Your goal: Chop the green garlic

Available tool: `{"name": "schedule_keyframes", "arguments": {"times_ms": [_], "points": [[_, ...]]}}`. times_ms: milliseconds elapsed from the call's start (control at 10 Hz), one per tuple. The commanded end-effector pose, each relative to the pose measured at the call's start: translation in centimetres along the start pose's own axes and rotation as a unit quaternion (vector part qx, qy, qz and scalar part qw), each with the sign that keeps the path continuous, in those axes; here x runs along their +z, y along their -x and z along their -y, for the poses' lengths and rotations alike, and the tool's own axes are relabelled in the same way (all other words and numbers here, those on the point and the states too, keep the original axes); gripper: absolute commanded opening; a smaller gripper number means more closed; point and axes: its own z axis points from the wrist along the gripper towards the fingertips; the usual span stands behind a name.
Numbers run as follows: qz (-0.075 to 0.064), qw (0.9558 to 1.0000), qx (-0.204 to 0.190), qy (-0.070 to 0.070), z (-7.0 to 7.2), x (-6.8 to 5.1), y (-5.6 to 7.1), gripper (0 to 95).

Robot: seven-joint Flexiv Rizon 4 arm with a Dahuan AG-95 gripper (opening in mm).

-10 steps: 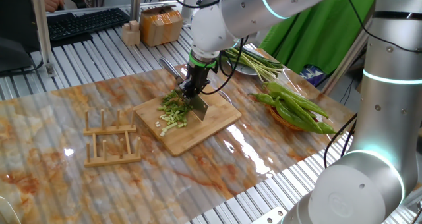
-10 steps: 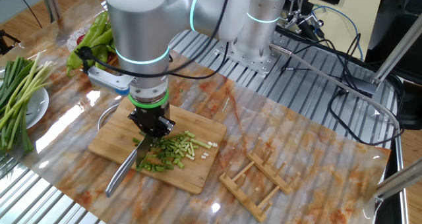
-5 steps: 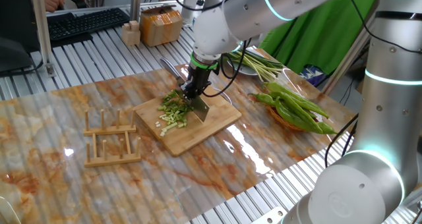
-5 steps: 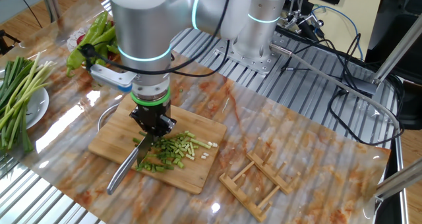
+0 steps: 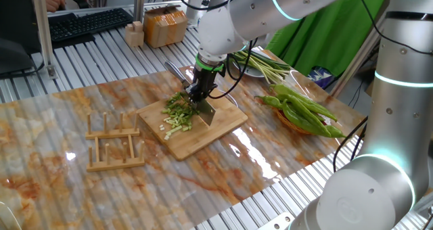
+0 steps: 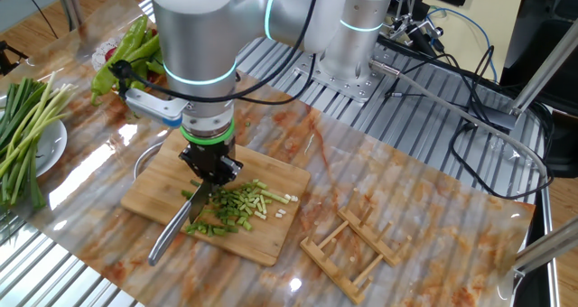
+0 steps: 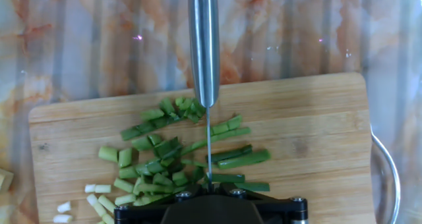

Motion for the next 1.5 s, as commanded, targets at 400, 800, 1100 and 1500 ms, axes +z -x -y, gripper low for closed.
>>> {"name": "schedule_keyframes", "arguments": {"times_ms": [400, 800, 1100, 1500], "points": [[-0.008, 1.0000, -0.001, -0.001, 0.6, -2.8, 0.9, 0.0], [-0.005, 0.9999, -0.007, -0.005, 0.9, -2.2, 1.1, 0.0], [0.000, 0.9999, -0.009, -0.006, 1.1, -1.3, 1.2, 0.0], [0.004, 0.9999, -0.010, -0.006, 1.4, -0.9, 1.2, 0.0]]}}
